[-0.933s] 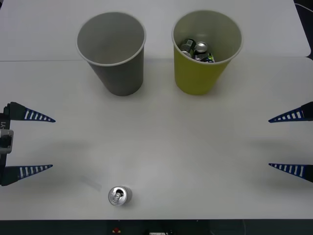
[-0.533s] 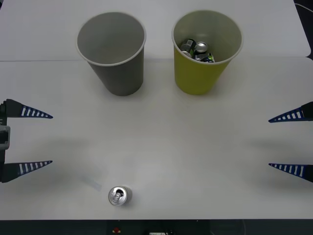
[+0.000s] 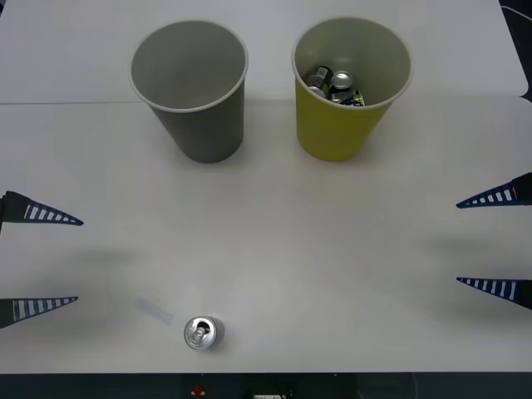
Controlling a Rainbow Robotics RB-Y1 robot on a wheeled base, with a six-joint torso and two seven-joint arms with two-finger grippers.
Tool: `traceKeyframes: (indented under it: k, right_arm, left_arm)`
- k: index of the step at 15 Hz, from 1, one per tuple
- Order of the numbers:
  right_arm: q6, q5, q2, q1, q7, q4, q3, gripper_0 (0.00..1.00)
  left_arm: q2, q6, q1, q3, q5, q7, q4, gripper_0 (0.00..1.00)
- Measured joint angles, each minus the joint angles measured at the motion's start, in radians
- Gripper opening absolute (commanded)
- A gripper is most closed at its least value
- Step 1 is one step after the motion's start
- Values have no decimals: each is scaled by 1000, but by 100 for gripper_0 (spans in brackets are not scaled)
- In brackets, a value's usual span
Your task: Put the can into the green bin and the plastic bottle into the gray bin
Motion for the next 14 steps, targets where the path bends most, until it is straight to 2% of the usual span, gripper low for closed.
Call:
traceKeyframes:
  k: [10, 14]
  right_arm:
    - [0, 0, 0, 0, 0, 0, 0, 100]
    - [0, 0, 0, 0, 0, 0, 0, 100]
  left_arm:
    - [0, 18, -36, -270, 261, -386, 251, 100]
    - [0, 18, -99, -418, 370, -506, 370, 100]
